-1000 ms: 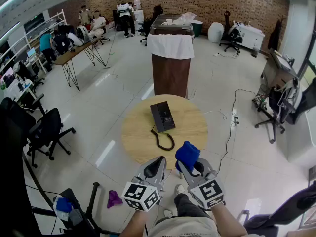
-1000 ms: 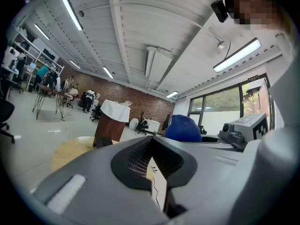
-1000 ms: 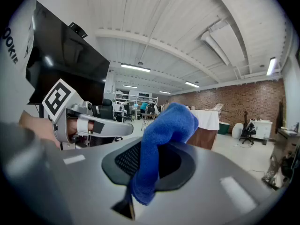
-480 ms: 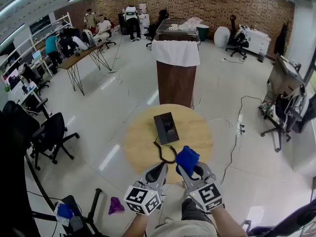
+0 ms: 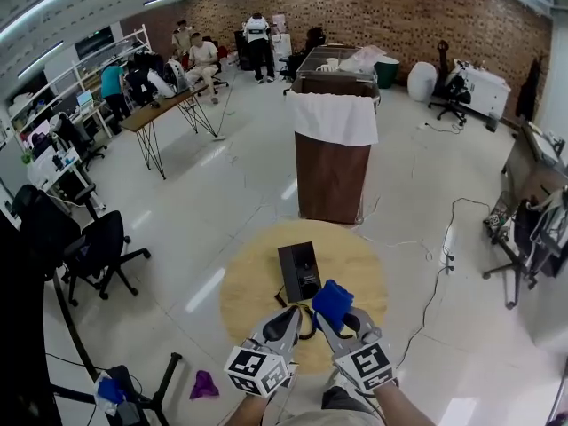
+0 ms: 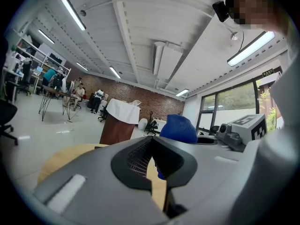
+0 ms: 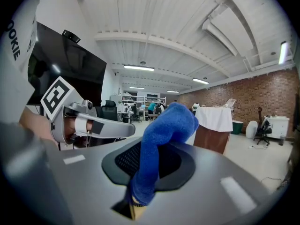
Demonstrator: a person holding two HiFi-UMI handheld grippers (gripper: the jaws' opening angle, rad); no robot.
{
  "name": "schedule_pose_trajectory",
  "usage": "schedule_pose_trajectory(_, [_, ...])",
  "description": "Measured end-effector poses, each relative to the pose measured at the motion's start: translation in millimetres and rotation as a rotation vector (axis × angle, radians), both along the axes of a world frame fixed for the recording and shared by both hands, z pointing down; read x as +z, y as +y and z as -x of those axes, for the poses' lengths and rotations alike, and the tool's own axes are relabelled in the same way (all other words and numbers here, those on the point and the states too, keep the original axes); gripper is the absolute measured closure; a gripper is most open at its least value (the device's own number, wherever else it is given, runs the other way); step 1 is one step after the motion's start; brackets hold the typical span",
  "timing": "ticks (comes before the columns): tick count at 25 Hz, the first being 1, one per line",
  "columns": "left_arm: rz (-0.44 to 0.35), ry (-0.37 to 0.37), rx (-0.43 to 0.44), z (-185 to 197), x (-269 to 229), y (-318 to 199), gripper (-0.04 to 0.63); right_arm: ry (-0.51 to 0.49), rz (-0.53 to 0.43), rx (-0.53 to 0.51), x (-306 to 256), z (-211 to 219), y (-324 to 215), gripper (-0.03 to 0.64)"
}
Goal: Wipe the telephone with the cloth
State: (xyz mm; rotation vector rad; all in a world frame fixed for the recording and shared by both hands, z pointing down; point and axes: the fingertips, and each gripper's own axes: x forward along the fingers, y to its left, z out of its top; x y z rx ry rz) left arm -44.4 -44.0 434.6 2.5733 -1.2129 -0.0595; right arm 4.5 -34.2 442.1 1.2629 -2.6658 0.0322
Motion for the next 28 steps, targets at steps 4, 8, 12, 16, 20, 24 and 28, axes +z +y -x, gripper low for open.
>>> schedule_pose_trajectory(4, [-0.002,-0.010,-0.043,-6.3,2.1,-23.2,0.591,-0.007,0.000,-0.040,-0.1,-5.9,-24.0,0.554])
schedule_pose_trajectory(8, [-0.018,-0.022,-0.076,-11.4,1.5,-42.9,0.591,-0.008,-0.004,-0.065,-4.2,-12.7,-43.4,0.554])
schedule_pose_trajectory(12, [-0.015,-0.030,-0.106,-17.8,1.4,-60.2,0.591,-0.002,-0.016,-0.096,-4.5,-19.5,-55.3,0.555])
schedule_pose_trajectory(16, [-0.015,-0.045,-0.114,-29.9,-0.5,-73.1,0.591,0.007,-0.004,-0.105,-5.4,-28.2,-65.7,0.554])
schedule_pose_trajectory(20, [-0.005,-0.055,-0.136,-36.2,1.6,-76.8,0.591,-0.002,-0.006,-0.122,-6.0,-37.3,-68.0,0.555])
schedule_pose_trajectory(24, [0.005,-0.063,-0.143,-37.8,6.4,-78.8,0.591,-0.007,0.007,-0.121,-3.1,-43.0,-72.7,0.554])
schedule_pose_trajectory(28, [0.031,-0.076,-0.142,-34.7,16.4,-80.8,0.591,-0.010,0.011,-0.123,2.4,-41.3,-77.3,0.554])
